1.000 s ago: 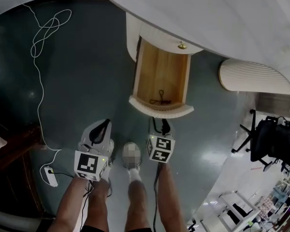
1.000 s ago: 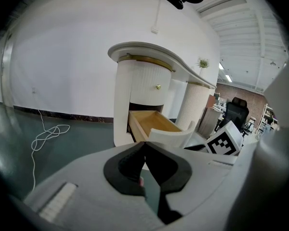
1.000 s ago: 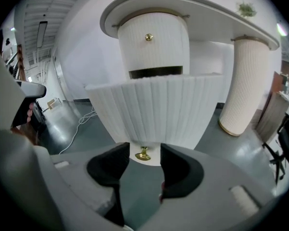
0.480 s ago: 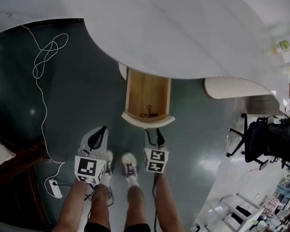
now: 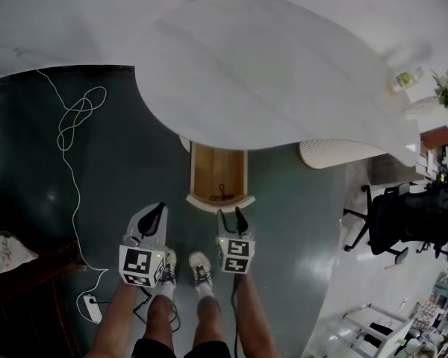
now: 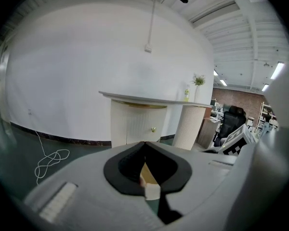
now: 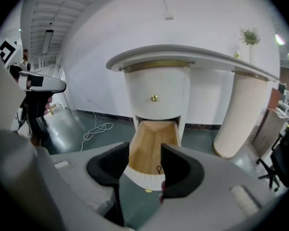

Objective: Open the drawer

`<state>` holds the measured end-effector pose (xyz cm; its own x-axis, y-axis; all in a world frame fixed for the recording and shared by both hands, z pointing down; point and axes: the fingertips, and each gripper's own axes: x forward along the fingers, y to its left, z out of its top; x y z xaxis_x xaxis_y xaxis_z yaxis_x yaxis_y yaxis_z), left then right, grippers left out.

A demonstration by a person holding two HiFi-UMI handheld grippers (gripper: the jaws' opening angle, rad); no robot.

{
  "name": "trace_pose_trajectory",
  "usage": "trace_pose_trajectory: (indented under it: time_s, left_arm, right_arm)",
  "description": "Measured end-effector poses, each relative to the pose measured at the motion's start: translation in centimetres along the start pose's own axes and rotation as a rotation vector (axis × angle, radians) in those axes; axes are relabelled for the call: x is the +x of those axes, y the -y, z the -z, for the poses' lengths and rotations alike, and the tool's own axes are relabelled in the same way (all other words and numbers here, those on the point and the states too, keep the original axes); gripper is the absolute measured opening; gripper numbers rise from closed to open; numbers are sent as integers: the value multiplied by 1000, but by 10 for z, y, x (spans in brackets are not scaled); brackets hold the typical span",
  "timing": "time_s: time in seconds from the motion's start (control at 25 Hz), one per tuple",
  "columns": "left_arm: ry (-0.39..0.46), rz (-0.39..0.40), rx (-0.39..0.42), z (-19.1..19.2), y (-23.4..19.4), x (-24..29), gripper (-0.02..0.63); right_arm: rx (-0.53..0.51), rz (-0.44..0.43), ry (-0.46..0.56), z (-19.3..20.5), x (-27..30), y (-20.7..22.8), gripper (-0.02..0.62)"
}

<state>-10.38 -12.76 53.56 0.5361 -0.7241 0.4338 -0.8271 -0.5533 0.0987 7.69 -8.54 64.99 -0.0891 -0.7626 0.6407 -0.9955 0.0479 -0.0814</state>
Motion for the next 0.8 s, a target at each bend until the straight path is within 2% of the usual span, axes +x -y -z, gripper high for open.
trace_pose_trajectory:
  time_s: [0.8]
  left_arm:
    - [148, 51, 102, -196, 22, -59, 9]
  right_arm:
    - [-65, 23, 240, -219, -137, -9, 207]
